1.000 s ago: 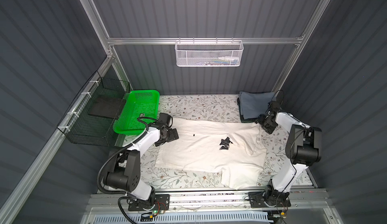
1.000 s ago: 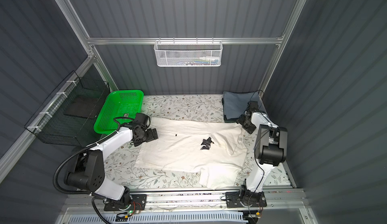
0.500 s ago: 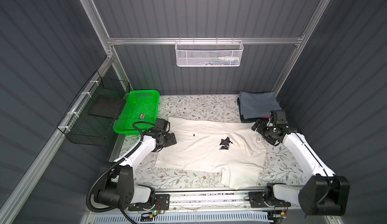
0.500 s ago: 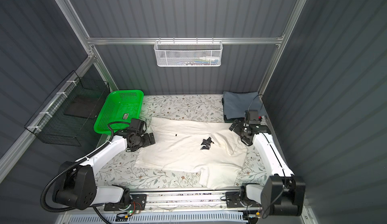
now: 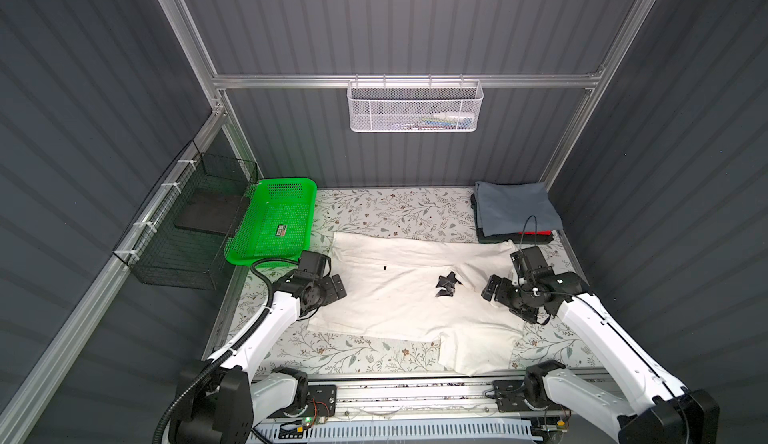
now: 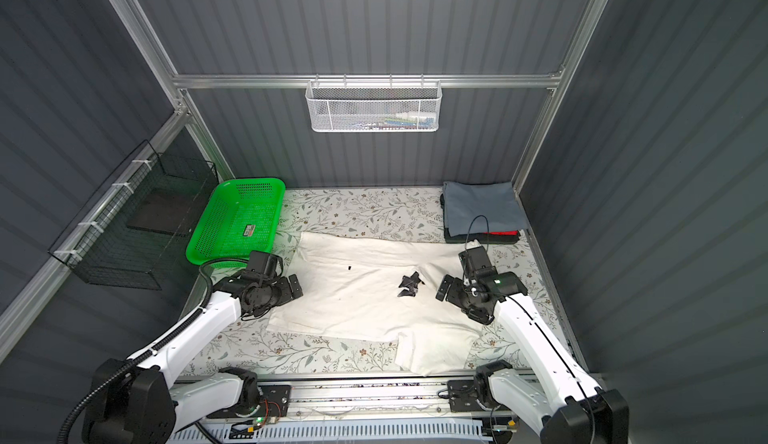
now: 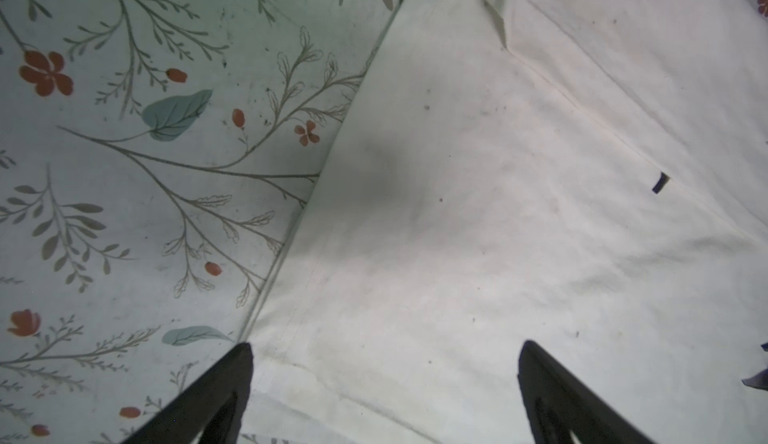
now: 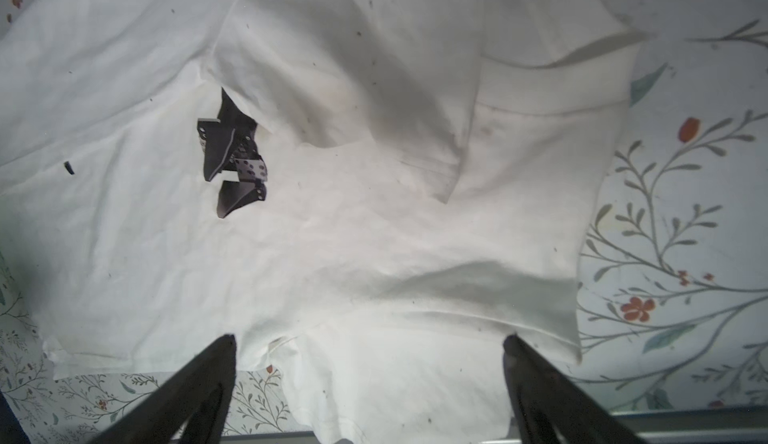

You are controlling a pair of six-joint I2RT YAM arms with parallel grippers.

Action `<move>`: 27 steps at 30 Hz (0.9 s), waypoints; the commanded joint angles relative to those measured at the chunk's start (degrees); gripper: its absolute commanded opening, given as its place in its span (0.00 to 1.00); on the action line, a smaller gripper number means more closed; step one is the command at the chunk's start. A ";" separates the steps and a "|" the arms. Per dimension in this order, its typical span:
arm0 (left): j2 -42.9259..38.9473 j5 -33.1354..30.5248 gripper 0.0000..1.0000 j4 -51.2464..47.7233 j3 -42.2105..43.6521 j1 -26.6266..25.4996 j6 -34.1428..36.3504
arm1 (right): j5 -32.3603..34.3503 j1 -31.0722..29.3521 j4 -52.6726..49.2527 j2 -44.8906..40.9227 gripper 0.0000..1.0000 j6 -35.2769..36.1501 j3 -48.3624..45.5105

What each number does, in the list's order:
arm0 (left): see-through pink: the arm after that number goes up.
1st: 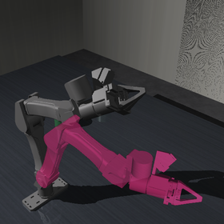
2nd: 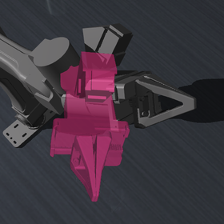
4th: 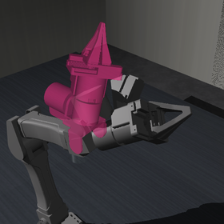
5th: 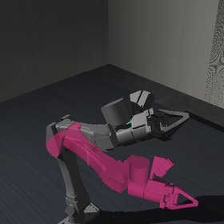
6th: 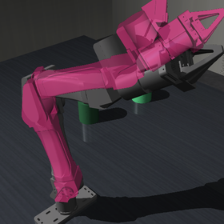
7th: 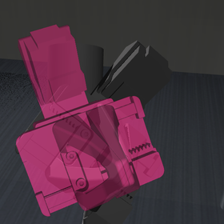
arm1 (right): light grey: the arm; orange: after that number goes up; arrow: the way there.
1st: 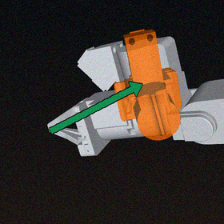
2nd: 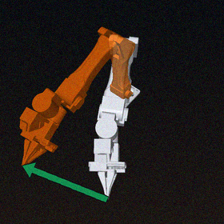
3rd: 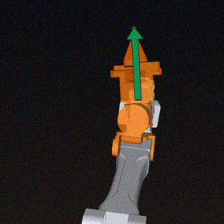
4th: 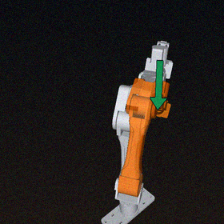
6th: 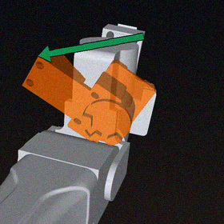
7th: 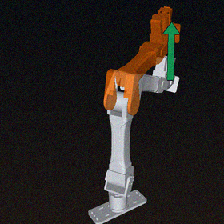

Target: Fold and stack the t-shirts

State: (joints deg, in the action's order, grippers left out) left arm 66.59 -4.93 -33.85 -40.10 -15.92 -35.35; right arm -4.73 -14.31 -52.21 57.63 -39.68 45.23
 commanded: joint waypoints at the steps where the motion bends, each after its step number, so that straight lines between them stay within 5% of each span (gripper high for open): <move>1: 0.67 0.53 1.00 -0.77 0.84 0.28 -1.04 | -0.12 -0.20 -3.17 -0.40 0.99 -0.46 -2.24; 16: 4.56 1.86 0.99 0.38 2.97 0.28 -2.70 | -4.45 -0.20 0.95 0.19 0.99 -2.41 -9.61; 27: -1.29 1.32 0.91 -3.02 4.95 0.28 -5.61 | -7.07 -0.20 -0.74 1.50 0.98 -4.62 -10.81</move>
State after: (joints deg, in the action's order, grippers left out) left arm 66.94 -3.86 -33.95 -36.58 -15.92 -39.35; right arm -11.33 -14.31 -51.09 59.37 -43.38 35.11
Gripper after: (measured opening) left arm 0.911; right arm 0.985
